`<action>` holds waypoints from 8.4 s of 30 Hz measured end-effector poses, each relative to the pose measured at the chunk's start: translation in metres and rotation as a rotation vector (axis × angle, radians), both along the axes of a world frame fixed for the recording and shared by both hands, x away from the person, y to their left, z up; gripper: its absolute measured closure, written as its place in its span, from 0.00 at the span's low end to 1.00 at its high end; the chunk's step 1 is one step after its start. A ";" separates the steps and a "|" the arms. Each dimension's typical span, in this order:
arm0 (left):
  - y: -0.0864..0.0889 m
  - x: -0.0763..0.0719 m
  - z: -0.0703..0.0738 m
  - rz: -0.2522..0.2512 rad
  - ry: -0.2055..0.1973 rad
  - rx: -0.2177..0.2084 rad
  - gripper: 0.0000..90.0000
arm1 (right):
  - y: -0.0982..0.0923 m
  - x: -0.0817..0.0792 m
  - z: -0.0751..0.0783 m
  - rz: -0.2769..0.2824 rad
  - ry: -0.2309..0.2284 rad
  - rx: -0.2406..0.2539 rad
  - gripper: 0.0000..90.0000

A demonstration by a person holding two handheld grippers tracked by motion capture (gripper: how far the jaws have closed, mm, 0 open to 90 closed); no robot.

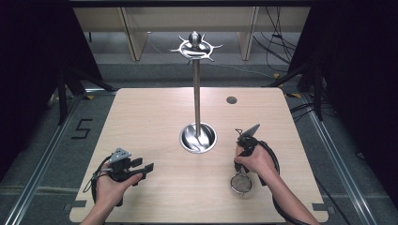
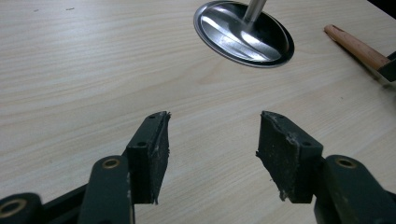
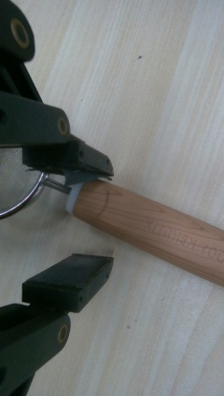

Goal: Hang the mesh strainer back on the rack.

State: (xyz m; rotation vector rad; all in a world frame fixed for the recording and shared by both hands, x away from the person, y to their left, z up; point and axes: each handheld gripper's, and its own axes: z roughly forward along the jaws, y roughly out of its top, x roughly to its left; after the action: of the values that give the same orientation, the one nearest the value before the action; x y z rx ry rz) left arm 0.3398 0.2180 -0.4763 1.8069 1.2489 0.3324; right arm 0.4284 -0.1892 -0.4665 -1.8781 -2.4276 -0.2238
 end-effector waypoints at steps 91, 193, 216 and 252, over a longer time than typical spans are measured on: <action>-0.001 -0.001 -0.001 -0.007 -0.009 0.012 0.48 | -0.049 -0.059 0.036 0.206 -0.445 0.136 0.77; 0.002 0.001 0.002 0.006 -0.024 0.005 0.47 | -0.020 -0.045 0.116 0.288 -0.761 0.212 0.77; 0.003 0.001 0.002 0.009 -0.028 -0.001 0.47 | -0.009 -0.038 0.139 0.295 -0.808 0.223 0.77; 0.003 0.002 0.003 0.011 -0.033 -0.007 0.46 | 0.009 -0.026 0.171 0.297 -0.860 0.248 0.77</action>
State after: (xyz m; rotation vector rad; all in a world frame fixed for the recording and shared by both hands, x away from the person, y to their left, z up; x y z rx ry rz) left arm 0.3415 0.2211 -0.4733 1.7824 1.2366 0.3622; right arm 0.4024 -0.1807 -0.2951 -1.4520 -2.9065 -1.4904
